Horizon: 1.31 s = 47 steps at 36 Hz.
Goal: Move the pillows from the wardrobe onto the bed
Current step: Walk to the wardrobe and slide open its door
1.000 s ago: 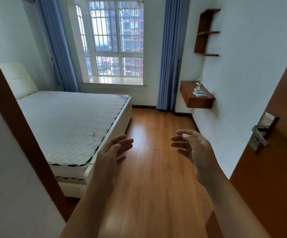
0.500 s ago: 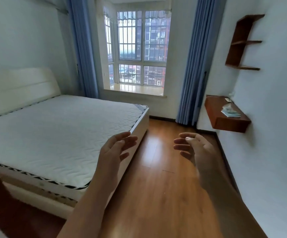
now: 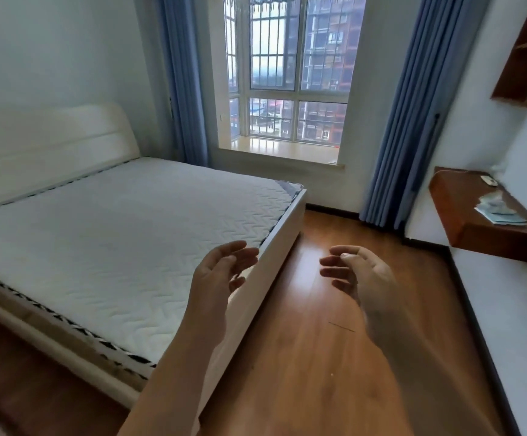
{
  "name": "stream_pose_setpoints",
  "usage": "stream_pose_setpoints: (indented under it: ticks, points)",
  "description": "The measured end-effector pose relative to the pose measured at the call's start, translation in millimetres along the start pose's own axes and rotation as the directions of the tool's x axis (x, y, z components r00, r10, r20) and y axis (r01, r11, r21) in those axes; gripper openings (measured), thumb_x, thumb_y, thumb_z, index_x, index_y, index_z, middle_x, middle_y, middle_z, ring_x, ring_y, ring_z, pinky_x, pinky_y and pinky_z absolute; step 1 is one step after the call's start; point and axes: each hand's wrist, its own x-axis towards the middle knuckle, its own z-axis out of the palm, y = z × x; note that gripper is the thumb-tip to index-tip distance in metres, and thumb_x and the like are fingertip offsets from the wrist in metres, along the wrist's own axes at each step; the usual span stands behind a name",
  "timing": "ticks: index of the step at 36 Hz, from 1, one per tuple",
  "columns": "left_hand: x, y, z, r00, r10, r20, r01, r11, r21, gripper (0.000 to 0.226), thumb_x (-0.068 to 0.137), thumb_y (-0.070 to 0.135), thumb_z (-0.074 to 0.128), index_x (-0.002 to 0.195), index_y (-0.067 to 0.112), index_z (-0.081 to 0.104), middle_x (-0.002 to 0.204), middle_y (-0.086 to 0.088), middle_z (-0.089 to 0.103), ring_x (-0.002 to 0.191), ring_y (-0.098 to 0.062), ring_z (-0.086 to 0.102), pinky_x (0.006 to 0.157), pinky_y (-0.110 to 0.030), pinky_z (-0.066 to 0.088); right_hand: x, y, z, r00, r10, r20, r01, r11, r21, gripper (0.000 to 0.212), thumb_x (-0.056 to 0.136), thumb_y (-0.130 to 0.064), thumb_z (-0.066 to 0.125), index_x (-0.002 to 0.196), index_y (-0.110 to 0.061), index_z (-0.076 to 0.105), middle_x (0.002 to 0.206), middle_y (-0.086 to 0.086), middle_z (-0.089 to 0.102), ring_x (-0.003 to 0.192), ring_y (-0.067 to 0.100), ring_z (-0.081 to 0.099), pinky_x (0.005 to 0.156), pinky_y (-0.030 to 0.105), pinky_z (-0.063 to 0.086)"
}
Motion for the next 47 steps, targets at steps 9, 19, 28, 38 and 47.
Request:
stream_pose_setpoints:
  ticks: [9, 19, 28, 38, 47]
  points:
    - [95.6, 6.8, -34.3, 0.988, 0.065, -0.141, -0.066, 0.998, -0.007, 0.034, 0.094, 0.004, 0.033, 0.096, 0.019, 0.064, 0.085, 0.006, 0.076, 0.089, -0.009, 0.07, 0.077, -0.03, 0.046, 101.2, 2.1, 75.1, 0.984, 0.011, 0.177, -0.019, 0.999, 0.045, 0.026, 0.093, -0.007, 0.04, 0.086, -0.016, 0.063, 0.069, -0.004, 0.073, 0.066, 0.009, 0.067, 0.078, 0.034, 0.047]
    - [160.5, -13.5, -54.4, 0.965, 0.051, -0.258, -0.037, 0.998, 0.059, 0.034, 0.095, 0.005, 0.034, 0.096, 0.02, 0.064, 0.09, 0.005, 0.076, 0.089, -0.009, 0.07, 0.075, -0.03, 0.045, 192.2, 20.9, 143.0, 0.932, 0.022, 0.362, -0.057, 0.994, 0.089, 0.026, 0.092, -0.005, 0.042, 0.085, -0.015, 0.065, 0.072, -0.002, 0.073, 0.067, 0.011, 0.068, 0.069, 0.027, 0.046]
    - [221.9, 1.5, -92.0, 0.831, 0.129, -0.541, -0.114, 0.992, 0.06, 0.034, 0.096, 0.007, 0.032, 0.097, 0.019, 0.063, 0.089, 0.004, 0.076, 0.09, -0.01, 0.07, 0.077, -0.031, 0.045, 276.7, 27.0, 227.1, 0.777, 0.01, 0.629, -0.059, 0.997, 0.056, 0.027, 0.092, -0.005, 0.041, 0.087, -0.015, 0.065, 0.073, -0.003, 0.074, 0.072, 0.014, 0.068, 0.075, 0.033, 0.048]
    - [215.7, 30.4, -149.3, 0.566, 0.233, -0.79, -0.148, 0.972, 0.181, 0.033, 0.096, 0.006, 0.034, 0.094, 0.02, 0.063, 0.084, 0.005, 0.076, 0.084, -0.007, 0.07, 0.074, -0.029, 0.044, 293.2, 25.4, 342.9, 0.51, -0.014, 0.86, -0.114, 0.99, 0.084, 0.029, 0.093, -0.005, 0.039, 0.086, -0.017, 0.065, 0.073, -0.004, 0.073, 0.072, 0.012, 0.068, 0.073, 0.031, 0.049]
    - [200.4, 59.0, -220.4, 0.425, 0.275, -0.862, -0.104, 0.961, 0.256, 0.033, 0.096, 0.005, 0.033, 0.095, 0.018, 0.063, 0.087, 0.003, 0.075, 0.094, -0.016, 0.068, 0.079, -0.032, 0.046, 248.0, 41.5, 440.5, 0.353, 0.022, 0.935, -0.205, 0.977, 0.054, 0.028, 0.093, -0.005, 0.04, 0.087, -0.015, 0.065, 0.073, -0.004, 0.072, 0.075, 0.015, 0.067, 0.075, 0.031, 0.049]
